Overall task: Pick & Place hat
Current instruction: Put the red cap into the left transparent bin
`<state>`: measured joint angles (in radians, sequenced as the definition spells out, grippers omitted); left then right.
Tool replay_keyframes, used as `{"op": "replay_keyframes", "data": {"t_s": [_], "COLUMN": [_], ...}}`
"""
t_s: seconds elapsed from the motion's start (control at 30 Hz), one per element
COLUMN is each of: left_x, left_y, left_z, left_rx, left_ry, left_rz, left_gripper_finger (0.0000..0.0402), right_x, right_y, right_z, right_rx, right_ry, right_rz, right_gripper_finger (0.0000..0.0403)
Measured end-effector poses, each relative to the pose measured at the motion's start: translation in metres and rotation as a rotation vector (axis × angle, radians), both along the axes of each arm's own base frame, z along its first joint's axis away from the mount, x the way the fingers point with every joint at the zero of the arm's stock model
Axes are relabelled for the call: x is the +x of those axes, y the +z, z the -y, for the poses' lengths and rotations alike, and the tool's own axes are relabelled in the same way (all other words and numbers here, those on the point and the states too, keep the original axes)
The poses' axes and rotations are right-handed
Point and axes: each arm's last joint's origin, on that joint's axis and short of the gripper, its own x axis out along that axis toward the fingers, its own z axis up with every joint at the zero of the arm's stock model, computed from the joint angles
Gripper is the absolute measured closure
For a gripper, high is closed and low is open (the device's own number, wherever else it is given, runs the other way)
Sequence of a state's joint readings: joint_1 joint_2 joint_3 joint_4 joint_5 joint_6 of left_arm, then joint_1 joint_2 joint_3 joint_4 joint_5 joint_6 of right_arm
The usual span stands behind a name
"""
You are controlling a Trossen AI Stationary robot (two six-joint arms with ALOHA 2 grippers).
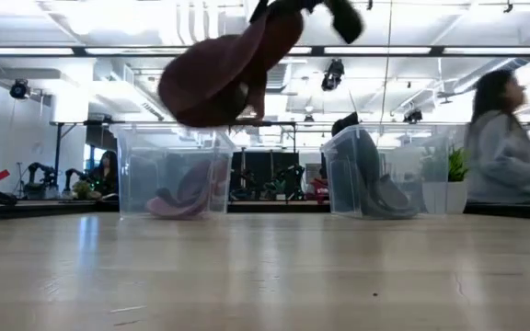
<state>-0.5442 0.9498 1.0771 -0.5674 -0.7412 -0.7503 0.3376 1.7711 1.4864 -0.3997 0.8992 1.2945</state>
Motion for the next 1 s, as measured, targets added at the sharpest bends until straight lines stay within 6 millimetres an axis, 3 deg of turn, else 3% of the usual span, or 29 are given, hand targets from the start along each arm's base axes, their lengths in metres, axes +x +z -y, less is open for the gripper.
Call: {"op": "replay_keyframes", "data": {"t_s": [0.2, 0.33, 0.43, 0.63, 0.77, 0.9, 1.0], "left_x": [-0.027, -0.040, -0.048, -0.060, -0.068, -0.075, -0.080], "left_y": [0.024, 0.024, 0.022, 0.015, 0.012, 0.013, 0.014], "left_z": [-0.013, -0.022, -0.027, -0.036, -0.041, -0.045, -0.049], "left_rx": [0.091, 0.141, 0.158, 0.201, 0.218, 0.205, 0.200], "left_ry": [0.059, 0.048, 0.046, 0.054, 0.052, 0.056, 0.057], "left_rz": [0.063, 0.032, 0.010, -0.042, -0.067, -0.061, -0.051], "left_gripper_finger": [0.0200, 0.0200, 0.0200, 0.0200, 0.0200, 0.0200, 0.0200], "right_x": [0.028, 0.041, 0.053, 0.094, 0.120, 0.134, 0.143], "right_y": [0.015, -0.004, -0.018, -0.015, -0.020, -0.031, -0.029], "right_z": [0.079, 0.124, 0.146, 0.163, 0.168, 0.169, 0.166], "right_rx": [-0.113, -0.067, -0.030, -0.065, -0.081, -0.092, -0.088], "right_ry": [0.018, -0.080, -0.096, -0.021, -0.029, -0.106, -0.114], "right_rz": [0.018, 0.018, 0.011, 0.006, -0.108, -0.241, -0.260], "right_gripper_finger": [0.0391, 0.0391, 0.0390, 0.0390, 0.0386, 0.0362, 0.0351]}}
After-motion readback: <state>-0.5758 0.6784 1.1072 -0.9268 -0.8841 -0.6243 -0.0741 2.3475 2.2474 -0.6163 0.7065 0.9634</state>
